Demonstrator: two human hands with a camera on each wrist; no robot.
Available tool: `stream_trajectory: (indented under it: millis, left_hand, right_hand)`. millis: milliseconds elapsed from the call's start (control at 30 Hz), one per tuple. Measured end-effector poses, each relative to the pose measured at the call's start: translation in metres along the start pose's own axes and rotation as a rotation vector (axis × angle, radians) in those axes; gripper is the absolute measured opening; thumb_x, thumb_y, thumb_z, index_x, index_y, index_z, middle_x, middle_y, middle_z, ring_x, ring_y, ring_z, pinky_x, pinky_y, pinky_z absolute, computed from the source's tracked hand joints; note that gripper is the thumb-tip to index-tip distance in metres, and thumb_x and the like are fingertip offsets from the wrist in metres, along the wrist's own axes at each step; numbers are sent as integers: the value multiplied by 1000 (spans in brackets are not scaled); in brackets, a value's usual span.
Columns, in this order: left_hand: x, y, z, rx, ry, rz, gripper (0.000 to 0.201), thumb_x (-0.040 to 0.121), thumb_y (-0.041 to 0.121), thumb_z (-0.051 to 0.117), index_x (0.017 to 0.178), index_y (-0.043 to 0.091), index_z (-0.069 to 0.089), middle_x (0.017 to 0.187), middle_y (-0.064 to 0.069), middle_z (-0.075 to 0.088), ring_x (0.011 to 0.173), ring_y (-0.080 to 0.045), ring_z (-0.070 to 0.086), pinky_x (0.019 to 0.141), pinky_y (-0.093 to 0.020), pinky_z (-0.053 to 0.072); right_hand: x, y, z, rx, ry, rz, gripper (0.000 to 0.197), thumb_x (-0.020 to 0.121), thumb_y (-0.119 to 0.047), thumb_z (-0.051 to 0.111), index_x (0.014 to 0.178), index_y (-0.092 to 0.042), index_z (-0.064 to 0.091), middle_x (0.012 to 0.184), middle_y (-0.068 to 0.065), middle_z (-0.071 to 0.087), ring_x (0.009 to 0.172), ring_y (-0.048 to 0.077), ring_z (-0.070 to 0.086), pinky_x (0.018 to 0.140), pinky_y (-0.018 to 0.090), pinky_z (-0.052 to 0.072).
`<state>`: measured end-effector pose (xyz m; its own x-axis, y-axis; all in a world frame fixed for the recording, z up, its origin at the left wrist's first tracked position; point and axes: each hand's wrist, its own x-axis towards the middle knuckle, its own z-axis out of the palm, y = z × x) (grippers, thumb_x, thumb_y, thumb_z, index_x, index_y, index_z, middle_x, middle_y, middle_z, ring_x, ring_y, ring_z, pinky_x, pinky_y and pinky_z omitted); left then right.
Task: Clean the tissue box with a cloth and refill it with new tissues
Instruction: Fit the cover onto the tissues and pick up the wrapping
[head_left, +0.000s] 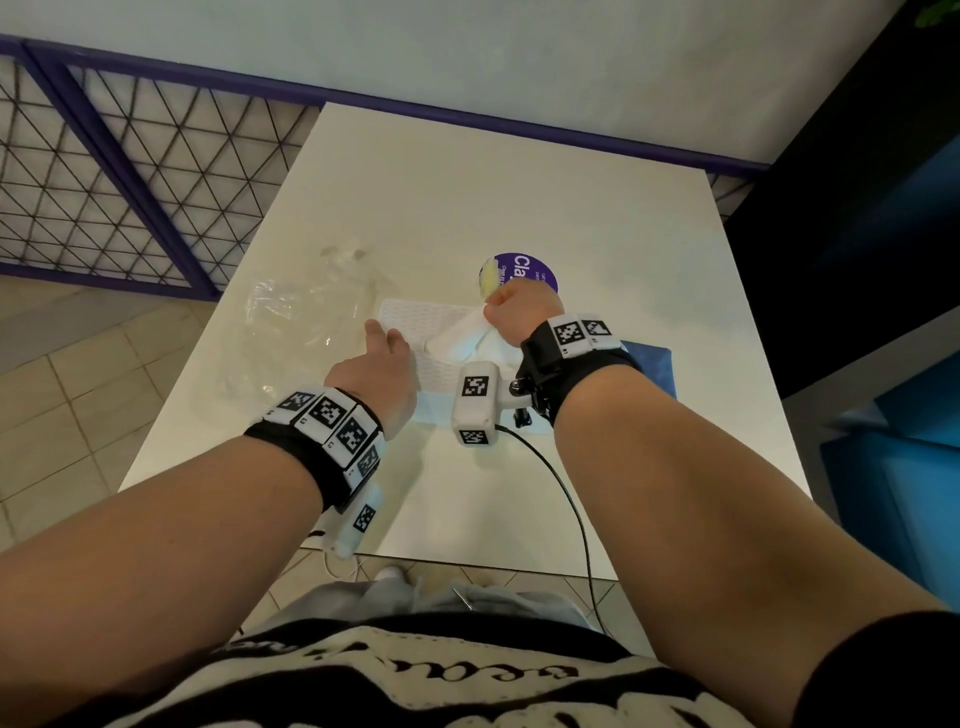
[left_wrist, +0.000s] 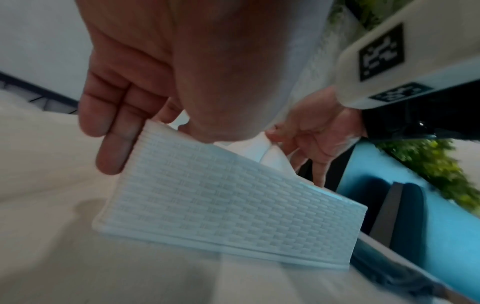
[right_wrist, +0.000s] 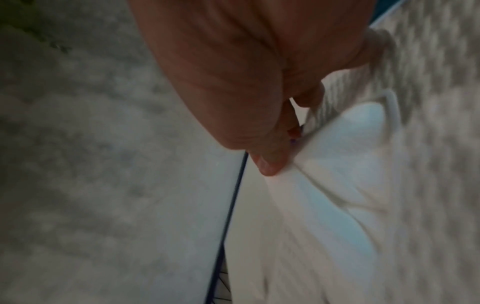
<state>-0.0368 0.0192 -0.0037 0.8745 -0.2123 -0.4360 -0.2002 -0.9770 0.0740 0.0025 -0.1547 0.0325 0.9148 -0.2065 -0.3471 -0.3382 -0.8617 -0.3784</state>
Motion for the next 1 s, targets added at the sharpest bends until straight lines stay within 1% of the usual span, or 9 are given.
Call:
stream_trajectory:
  millis: [67,133,200,333,400,500,667,867,1000]
  left_hand:
    - [-2,-10,2,-118,20,16,66,95,8,34,152,11,1,160,-12,-12,119,-40,53,94,-47,47]
    - [-6,-20,5,-250,114,29,61,99,25,35,152,13,8,161,-8,-4,127,-38,47,101,-46,43]
    - [-10,-27,10,-259,204,74,62,97,39,43,147,9,24,156,-11,16,127,-36,46,102,-45,41]
    - [-9,-25,14,-187,227,144,38,94,22,53,128,6,49,141,-11,38,111,-33,55,92,-39,45]
    - [4,-20,6,-188,235,126,31,93,14,51,123,5,53,137,-11,42,106,-34,57,89,-39,45]
    - [31,-11,-12,-157,203,108,31,92,6,47,122,3,52,135,-12,41,104,-35,58,88,-40,46]
    - [78,4,-40,-107,156,90,44,87,-3,44,131,1,44,144,-11,32,109,-39,57,94,-43,46]
    - [98,11,-48,-66,124,42,49,83,-6,47,131,0,43,142,-10,31,105,-40,58,87,-43,50]
    - [95,9,-39,-116,149,61,62,84,-5,42,144,4,27,156,-6,16,116,-38,54,95,-43,47]
  right_hand:
    - [-8,12,-12,-18,18,-6,41,92,-16,51,133,-12,51,137,6,53,124,25,51,95,28,42]
    - [-21,28,-21,-162,12,-2,45,88,-19,56,131,-6,49,136,12,51,121,27,52,95,28,42]
    - [-36,42,-18,-291,-50,9,51,85,-28,61,127,-3,48,133,15,47,119,28,50,95,33,43]
    - [-46,58,11,-395,-175,35,72,87,-45,60,135,3,36,141,21,38,138,33,30,106,39,36]
    - [-33,60,16,-415,-150,60,81,87,-48,59,139,6,28,148,26,27,137,35,32,107,39,35]
    - [-6,56,8,-360,-113,100,82,85,-46,62,140,4,27,153,25,17,128,35,44,103,39,39]
    - [41,49,-18,-301,-88,134,77,85,-41,65,142,-1,31,158,21,7,128,32,47,99,35,43]
    - [59,46,-25,-373,-84,145,69,89,-42,60,138,1,36,156,24,15,130,30,46,98,35,43]
    - [55,36,-23,-312,-70,218,63,83,-36,65,132,-3,41,151,23,23,129,33,44,100,41,43]
